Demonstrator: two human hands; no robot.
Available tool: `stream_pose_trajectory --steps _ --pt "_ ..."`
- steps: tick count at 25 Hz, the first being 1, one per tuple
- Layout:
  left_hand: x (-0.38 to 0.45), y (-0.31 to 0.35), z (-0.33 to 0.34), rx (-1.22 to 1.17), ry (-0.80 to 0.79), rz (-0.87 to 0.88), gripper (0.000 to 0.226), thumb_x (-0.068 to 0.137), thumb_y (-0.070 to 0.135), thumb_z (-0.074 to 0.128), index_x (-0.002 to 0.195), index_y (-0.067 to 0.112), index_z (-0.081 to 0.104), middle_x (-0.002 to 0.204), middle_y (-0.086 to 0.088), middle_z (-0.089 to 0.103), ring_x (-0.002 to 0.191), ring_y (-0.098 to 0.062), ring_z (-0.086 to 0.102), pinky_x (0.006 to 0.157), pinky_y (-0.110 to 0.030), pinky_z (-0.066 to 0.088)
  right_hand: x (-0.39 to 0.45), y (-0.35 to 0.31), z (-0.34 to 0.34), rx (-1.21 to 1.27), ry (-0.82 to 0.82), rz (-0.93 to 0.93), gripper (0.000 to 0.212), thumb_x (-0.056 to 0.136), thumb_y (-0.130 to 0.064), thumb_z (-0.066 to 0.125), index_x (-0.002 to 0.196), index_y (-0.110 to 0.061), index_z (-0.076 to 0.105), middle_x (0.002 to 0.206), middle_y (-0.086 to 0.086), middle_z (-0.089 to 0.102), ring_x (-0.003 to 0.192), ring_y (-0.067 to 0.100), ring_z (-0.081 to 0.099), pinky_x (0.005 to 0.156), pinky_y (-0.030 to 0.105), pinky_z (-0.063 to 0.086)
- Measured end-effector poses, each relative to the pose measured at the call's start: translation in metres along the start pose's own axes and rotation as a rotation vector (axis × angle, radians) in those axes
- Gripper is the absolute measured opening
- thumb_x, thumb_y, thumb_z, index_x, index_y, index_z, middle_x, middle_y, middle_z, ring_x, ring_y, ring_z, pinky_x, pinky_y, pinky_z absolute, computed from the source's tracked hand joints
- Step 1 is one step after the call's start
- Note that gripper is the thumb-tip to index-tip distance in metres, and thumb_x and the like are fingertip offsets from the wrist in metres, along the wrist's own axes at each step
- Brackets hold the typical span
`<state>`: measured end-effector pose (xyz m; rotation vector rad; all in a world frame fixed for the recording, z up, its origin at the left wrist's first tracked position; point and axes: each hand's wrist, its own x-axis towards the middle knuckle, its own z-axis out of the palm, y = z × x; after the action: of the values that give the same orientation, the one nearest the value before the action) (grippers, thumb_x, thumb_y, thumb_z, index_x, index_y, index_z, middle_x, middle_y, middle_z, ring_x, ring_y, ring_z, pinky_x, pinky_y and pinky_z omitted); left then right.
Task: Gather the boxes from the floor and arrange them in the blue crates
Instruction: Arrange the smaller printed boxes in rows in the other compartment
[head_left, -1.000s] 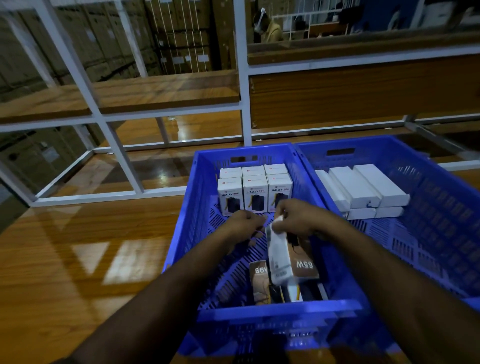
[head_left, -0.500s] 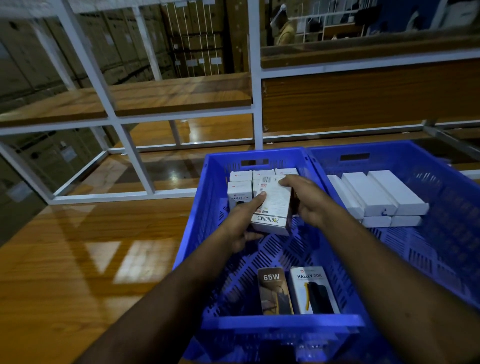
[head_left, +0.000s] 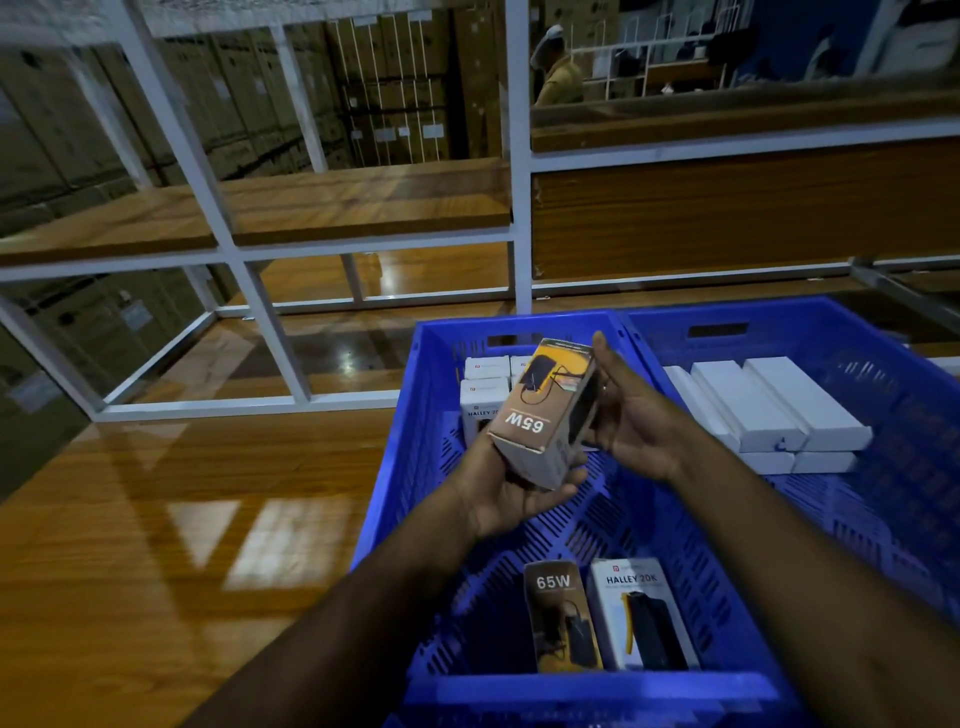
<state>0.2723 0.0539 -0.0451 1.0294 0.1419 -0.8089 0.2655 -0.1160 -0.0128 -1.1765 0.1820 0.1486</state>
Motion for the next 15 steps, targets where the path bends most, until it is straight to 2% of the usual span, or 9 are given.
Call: stream_pose_trajectory --steps 2,4,5,7,10,13,15 --pt "0.0 0.001 -0.001 0.007 -0.024 -0.022 0.068 0.097 0.065 0.033 0.127 0.011 0.062 0.111 -0.023 0.069 0.073 -0.032 0.075 0.052 -0.036 0.062 0.0 0.0 0.002 -0.013 0.017 -0.008 0.048 0.089 -0.059 0.054 0.1 -0.018 0.076 0.105 0.011 0.075 0.096 0.027 0.071 0.087 0.043 0.056" --pt "0.0 0.002 -0.001 0.011 0.006 0.023 0.071 0.096 0.071 0.025 0.116 0.017 0.067 0.102 -0.02 0.073 0.065 -0.03 0.074 0.046 -0.032 0.06 -0.002 0.0 0.004 -0.008 0.054 -0.005 0.046 0.089 -0.059 0.055 0.088 -0.018 0.076 0.096 0.01 0.077 0.087 0.026 0.073 0.08 0.042 0.056" --pt "0.0 0.004 0.0 -0.003 0.044 0.052 0.075 0.095 0.072 0.022 0.117 0.016 0.066 0.096 -0.018 0.074 0.061 -0.027 0.073 0.044 -0.029 0.058 -0.002 0.0 0.004 -0.018 0.093 0.001 0.045 0.089 -0.059 0.056 0.086 -0.018 0.075 0.091 0.009 0.078 0.083 0.026 0.073 0.077 0.041 0.056" --pt "0.001 0.006 0.0 -0.055 0.138 0.122 0.08 0.094 0.074 0.026 0.127 0.01 0.062 0.092 -0.016 0.072 0.055 -0.019 0.069 0.044 -0.024 0.056 0.001 0.003 0.003 -0.093 0.17 0.038 0.045 0.088 -0.062 0.058 0.092 -0.02 0.074 0.085 0.006 0.077 0.078 0.022 0.07 0.068 0.034 0.052" --pt "0.001 0.009 0.002 -0.113 0.195 0.264 0.07 0.094 0.066 0.043 0.13 0.009 0.059 0.105 -0.017 0.069 0.064 -0.017 0.068 0.05 -0.024 0.058 0.007 0.01 0.001 -0.169 0.229 0.124 0.052 0.087 -0.064 0.058 0.109 -0.018 0.069 0.09 0.009 0.075 0.082 0.023 0.067 0.063 0.033 0.05" --pt "-0.003 0.01 0.006 -0.109 0.185 0.337 0.055 0.095 0.059 0.05 0.123 0.012 0.061 0.109 -0.015 0.065 0.072 -0.016 0.067 0.054 -0.023 0.059 0.008 0.011 0.001 -0.147 0.212 0.204 0.051 0.094 -0.061 0.048 0.11 -0.016 0.065 0.085 0.011 0.071 0.077 0.023 0.065 0.059 0.033 0.052" --pt "-0.003 0.01 0.007 -0.063 0.196 0.368 0.052 0.094 0.058 0.052 0.118 0.014 0.062 0.102 -0.012 0.065 0.067 -0.012 0.067 0.053 -0.021 0.058 0.008 0.011 -0.001 -0.104 0.179 0.246 0.051 0.096 -0.058 0.047 0.114 -0.014 0.066 0.085 0.012 0.07 0.075 0.023 0.064 0.056 0.031 0.052"
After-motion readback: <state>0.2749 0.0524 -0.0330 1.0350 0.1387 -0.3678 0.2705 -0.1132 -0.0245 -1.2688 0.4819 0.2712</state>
